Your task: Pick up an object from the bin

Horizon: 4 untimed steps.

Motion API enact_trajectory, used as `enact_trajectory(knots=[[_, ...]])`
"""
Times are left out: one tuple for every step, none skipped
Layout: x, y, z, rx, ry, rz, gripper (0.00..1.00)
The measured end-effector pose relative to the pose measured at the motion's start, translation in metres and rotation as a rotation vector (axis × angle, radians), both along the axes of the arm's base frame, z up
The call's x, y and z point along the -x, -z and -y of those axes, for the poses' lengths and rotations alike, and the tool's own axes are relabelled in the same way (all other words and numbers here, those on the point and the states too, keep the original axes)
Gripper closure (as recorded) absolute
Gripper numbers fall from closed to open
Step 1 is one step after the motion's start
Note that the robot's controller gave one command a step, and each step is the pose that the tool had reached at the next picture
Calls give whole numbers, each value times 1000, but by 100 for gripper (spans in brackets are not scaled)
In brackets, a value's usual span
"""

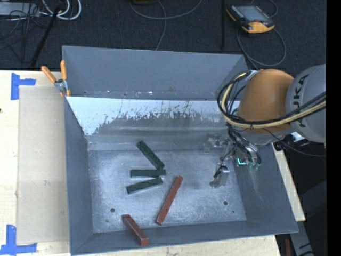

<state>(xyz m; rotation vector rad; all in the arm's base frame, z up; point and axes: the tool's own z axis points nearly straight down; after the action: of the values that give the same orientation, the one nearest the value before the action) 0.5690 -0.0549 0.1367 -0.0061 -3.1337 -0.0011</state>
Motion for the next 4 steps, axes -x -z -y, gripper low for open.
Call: enact_trajectory(knots=[[43, 71, -84, -4, -10, -3, 0], [80, 38, -146, -3, -70, 4, 0], [90, 66, -129, -1, 7, 14, 0], [92, 67, -129, 1, 3, 7, 100]])
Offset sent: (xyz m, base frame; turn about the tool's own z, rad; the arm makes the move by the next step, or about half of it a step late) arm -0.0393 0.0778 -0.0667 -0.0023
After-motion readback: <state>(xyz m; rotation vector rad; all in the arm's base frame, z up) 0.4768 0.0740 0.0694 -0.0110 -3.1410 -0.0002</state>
